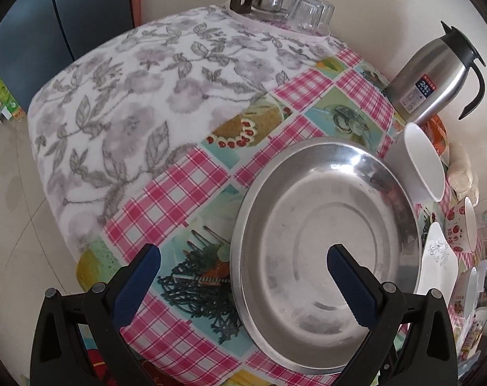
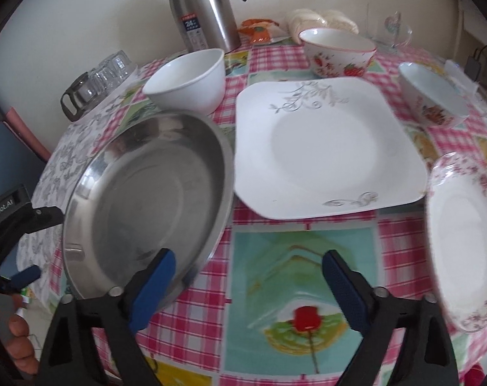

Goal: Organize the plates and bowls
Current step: 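Close the left gripper on the steel basin rim while the right gripper grips the rim too, then lift the steel basin with both grippers and carry it beside the floral plate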

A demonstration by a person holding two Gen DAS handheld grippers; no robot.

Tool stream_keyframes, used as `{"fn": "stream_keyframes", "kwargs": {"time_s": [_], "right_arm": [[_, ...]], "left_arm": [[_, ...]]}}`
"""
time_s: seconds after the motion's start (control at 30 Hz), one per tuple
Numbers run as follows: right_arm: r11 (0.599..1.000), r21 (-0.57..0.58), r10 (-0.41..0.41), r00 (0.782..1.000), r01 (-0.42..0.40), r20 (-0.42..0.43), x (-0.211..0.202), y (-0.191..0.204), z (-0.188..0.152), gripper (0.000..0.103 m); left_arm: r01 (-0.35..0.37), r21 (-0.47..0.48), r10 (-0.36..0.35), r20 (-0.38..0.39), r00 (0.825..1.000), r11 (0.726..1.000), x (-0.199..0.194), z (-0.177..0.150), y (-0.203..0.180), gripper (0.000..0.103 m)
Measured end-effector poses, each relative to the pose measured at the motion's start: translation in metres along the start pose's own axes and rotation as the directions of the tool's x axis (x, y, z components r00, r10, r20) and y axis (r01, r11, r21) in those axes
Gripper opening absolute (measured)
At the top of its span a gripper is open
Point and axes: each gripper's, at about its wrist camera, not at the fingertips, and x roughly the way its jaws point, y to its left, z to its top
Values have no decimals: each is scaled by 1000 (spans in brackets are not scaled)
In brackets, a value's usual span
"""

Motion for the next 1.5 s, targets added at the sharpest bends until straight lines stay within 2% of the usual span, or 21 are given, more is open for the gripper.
{"fn": "stream_keyframes", "kwargs": {"time_s": [0.13, 0.27, 0.43, 0.67, 0.9, 0.97, 1.2, 1.33, 1.5], "right_arm": [[998, 29, 62, 998, -61, -22, 10, -1, 2, 74], [992, 47, 115, 993, -114, -19, 15, -1, 6, 64], [989, 39, 142, 990, -142, -10, 17, 3, 12, 53], [978, 79, 194, 981, -192, -17, 28, 0, 21, 34], [978, 73, 199, 980, -198, -17, 34, 4, 25, 22], [977, 84, 199, 980, -197, -22, 38, 2, 26, 16], [975, 95, 204, 979, -201, -24, 43, 0, 29, 12], [974, 93, 210, 977, -206, -26, 43, -1, 29, 12], [974, 75, 214, 977, -212, -14, 36, 0, 29, 13]], "left_arm": [[23, 6, -23, -35, 999, 1000, 10, 0, -3, 102], [9, 16, -8, -32, 999, 1000, 15, 3, -6, 102], [40, 3, -40, -30, 999, 999, 21, 8, -5, 92], [80, -4, -80, -30, 996, 997, 27, 16, -4, 71], [121, -16, -122, -46, 992, 993, 37, 23, 0, 47], [119, -20, -120, -51, 991, 993, 40, 24, 1, 43], [89, -6, -89, -43, 995, 996, 47, 24, 6, 26], [88, -3, -88, -37, 995, 996, 45, 22, 10, 24], [121, -13, -121, -25, 992, 993, 35, 23, 17, 20]]}}
